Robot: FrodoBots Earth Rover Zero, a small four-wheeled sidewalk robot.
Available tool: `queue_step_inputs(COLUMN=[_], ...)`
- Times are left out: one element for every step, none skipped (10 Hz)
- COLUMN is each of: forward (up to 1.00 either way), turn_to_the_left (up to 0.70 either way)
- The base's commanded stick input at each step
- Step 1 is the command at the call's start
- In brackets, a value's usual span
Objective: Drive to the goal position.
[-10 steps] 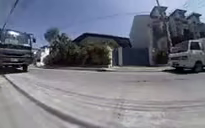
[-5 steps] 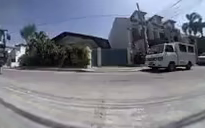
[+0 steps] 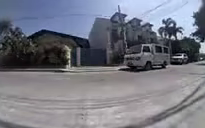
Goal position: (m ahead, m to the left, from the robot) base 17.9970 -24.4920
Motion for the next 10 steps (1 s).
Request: queue_step_inputs(forward=[0.00,0.00,0.00,0.00,0.00,0.00,0.00,0.00,0.00,0.00], turn_to_the_left=[-0.70,-0.70,-0.70,-0.70,-0.70,-0.70,-0.70,-0.70,-0.70,-0.70])
